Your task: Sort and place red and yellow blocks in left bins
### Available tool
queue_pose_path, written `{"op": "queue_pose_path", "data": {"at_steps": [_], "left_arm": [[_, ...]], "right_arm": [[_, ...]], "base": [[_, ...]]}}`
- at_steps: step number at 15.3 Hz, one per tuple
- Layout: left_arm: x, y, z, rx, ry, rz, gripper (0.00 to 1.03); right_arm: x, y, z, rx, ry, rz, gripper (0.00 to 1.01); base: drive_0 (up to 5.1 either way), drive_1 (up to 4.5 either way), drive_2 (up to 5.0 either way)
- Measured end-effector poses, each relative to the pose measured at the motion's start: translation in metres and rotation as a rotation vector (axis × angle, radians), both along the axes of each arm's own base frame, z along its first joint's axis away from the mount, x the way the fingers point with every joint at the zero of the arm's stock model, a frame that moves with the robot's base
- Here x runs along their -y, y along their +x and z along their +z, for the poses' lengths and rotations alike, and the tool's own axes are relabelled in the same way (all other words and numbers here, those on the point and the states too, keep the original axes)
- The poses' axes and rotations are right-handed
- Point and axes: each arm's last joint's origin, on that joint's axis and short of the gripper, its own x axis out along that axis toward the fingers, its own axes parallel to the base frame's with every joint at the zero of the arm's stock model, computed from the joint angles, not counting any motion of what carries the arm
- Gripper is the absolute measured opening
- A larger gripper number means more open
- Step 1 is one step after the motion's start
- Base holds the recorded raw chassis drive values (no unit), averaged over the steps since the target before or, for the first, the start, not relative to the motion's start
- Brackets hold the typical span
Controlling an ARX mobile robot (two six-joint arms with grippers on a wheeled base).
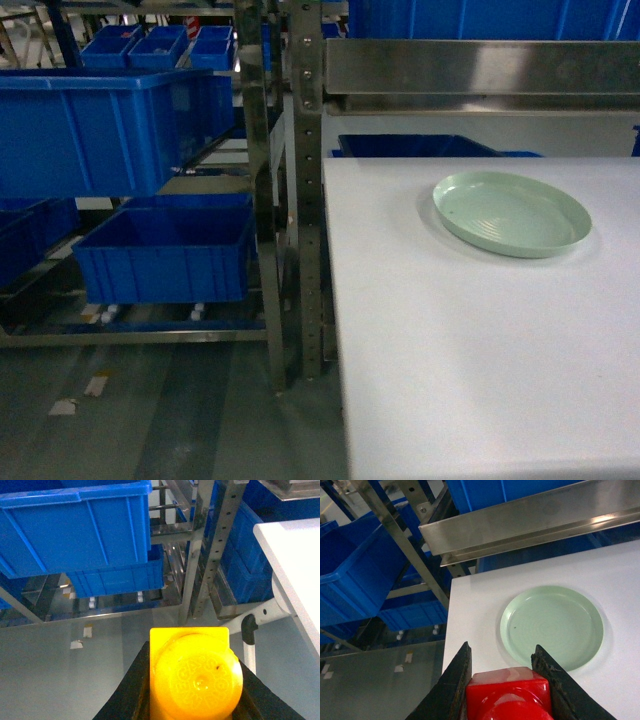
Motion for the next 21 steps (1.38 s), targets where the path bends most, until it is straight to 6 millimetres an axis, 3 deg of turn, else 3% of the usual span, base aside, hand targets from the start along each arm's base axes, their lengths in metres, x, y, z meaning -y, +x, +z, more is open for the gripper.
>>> {"op": "queue_pose_path", "data": {"at_steps": [16,21], "left_arm": [[-0.0005,0.0002,-0.0009,-0.005,0.0,0.004,0.27],[-0.0011,0.0012,-0.0011,0.0,0.0,0.005,0.27]], "right_arm": [[-0.0008,0.0004,-0.0009,-0.004,0.0,0.004,0.29],[-0.002,0.0002,-0.0009,-0.003,0.0,0.008,0.29]], "base": [[-3.9,4.68,0.7],[-0.1,0.26,-0.4]]}}
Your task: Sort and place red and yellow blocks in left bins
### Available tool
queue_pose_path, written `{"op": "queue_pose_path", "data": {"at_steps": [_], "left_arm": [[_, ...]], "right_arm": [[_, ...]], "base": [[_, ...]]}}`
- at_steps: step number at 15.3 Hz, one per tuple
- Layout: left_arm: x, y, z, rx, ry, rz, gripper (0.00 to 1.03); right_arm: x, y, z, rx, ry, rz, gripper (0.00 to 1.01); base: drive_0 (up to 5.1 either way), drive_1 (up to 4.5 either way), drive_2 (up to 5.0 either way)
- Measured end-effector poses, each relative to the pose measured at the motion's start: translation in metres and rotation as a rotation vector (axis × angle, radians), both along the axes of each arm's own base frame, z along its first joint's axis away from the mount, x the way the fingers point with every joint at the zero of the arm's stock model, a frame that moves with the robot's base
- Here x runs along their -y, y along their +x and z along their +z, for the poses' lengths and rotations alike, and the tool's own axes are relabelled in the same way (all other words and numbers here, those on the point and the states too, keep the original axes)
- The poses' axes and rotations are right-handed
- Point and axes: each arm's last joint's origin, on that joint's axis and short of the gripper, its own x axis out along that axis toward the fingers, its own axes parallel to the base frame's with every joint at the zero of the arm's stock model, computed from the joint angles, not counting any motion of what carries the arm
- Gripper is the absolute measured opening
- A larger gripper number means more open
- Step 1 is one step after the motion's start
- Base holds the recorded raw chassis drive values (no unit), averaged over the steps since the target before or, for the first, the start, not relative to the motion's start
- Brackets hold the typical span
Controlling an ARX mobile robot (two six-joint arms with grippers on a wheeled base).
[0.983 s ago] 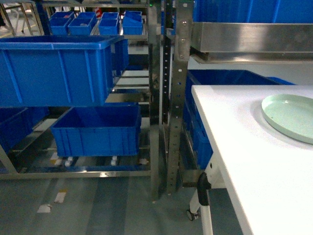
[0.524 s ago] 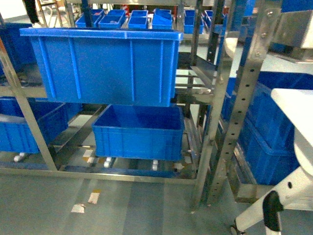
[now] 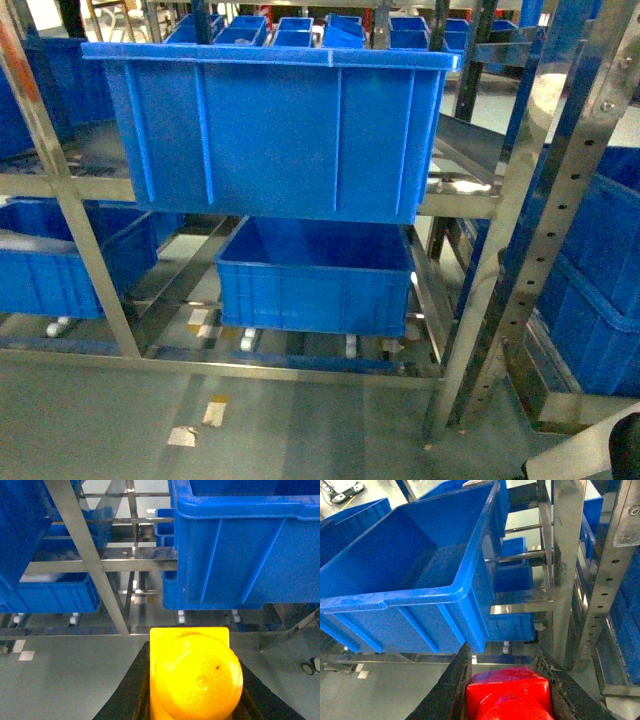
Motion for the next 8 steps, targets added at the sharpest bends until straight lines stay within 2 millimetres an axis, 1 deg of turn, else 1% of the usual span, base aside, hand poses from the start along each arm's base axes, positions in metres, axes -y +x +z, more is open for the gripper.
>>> {"op": "queue_pose_path", "data": {"at_steps": [8], "left_arm": [[0.0006,-0.0003,0.0005,0.002,0.0,-0.002,0.27]], "right_arm": [[0.0002,0.0,0.0006,0.005,0.0,-0.003,0.29]], "base": [[0.0,0.0,0.0]]}}
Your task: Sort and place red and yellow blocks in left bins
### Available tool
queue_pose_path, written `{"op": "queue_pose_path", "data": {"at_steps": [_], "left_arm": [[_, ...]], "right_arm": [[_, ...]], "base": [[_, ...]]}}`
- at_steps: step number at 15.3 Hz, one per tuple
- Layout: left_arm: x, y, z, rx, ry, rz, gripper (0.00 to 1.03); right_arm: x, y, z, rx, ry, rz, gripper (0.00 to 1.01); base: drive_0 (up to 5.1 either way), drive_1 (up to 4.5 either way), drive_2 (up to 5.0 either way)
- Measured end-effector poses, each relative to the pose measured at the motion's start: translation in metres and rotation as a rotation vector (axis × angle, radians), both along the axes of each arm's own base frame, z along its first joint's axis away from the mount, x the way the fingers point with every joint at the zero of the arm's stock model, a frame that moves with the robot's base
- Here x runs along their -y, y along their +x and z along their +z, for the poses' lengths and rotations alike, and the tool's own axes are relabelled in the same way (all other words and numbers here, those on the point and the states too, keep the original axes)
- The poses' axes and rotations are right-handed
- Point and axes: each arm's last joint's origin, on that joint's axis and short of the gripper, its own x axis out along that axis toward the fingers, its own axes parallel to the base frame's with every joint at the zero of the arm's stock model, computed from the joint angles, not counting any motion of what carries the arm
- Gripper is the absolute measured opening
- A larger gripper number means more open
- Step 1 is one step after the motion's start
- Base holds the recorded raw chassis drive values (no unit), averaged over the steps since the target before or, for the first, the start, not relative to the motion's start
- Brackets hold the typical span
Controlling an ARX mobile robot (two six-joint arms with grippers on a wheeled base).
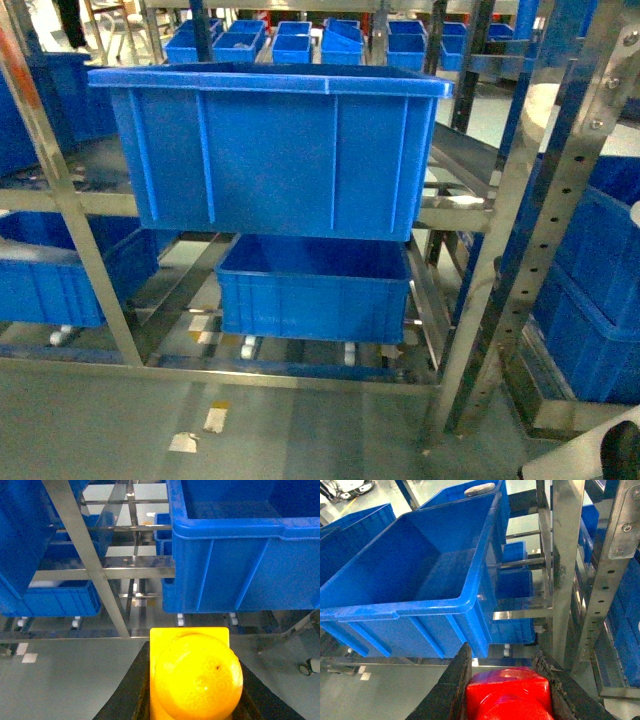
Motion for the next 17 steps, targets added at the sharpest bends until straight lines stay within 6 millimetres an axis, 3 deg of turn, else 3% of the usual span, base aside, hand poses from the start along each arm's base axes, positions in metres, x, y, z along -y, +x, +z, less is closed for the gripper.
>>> {"op": "queue_pose_path", "data": {"at_steps": [3,17], "left_arm": [[0.0,-0.0001,-0.0002,-0.002,0.0,0.0,0.27],[0.0008,-0.0007,0.0007,0.002,-0.001,-0.005,0.27]], "right_arm": [[0.0,-0.0002,-0.0004,-0.004,-0.001,0.0,0.29],[0.0017,0.0002,-0.0004,-0.004,-0.002,-0.007,0.29]], "base": [[0.0,0.0,0.0],[-4.4,4.23,0.2]]}}
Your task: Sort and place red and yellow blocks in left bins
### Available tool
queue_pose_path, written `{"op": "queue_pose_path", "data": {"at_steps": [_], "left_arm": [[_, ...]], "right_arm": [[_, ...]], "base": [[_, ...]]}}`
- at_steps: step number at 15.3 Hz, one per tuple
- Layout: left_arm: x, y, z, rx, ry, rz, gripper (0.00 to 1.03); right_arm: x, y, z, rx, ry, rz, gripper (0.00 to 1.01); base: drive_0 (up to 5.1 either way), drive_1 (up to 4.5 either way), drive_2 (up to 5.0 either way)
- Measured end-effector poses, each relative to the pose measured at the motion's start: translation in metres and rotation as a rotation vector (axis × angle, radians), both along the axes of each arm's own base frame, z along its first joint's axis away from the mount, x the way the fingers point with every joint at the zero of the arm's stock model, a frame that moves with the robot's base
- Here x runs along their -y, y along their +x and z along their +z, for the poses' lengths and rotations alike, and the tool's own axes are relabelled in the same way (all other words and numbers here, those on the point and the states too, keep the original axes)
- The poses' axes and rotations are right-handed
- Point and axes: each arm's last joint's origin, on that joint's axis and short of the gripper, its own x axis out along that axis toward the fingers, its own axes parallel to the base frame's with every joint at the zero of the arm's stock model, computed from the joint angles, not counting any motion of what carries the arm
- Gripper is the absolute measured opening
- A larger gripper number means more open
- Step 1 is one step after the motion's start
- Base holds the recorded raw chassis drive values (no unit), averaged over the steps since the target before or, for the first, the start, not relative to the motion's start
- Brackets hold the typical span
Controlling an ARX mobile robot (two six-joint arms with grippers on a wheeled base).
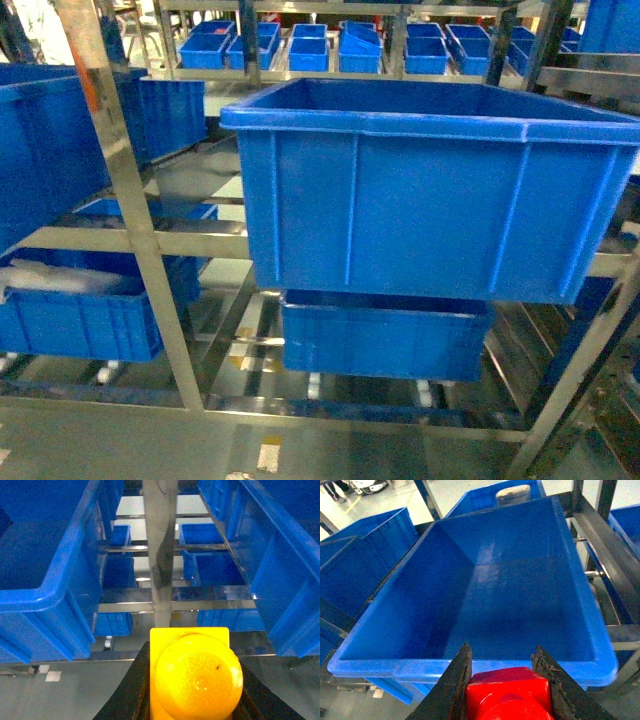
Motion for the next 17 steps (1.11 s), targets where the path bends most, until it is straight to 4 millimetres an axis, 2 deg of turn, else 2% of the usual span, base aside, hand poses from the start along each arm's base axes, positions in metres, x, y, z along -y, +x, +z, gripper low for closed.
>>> {"op": "queue_pose_path", "data": {"at_steps": [16,17], "left_arm": [[-0.0002,0.0,-0.0002,-0.001,0.0,0.001,0.27],[-0.0002,0.0001,0.0,0.0,0.0,0.001,0.27]], "right_arm": [[-0.0001,0.0,0.0,0.0,0.001,0.003,0.29],[-0.0001,0.0,0.0,-0.001,0.001,0.002,0.29]], "base": [[-4.4,4.23,0.3],[0.0,0.0,0.0]]}}
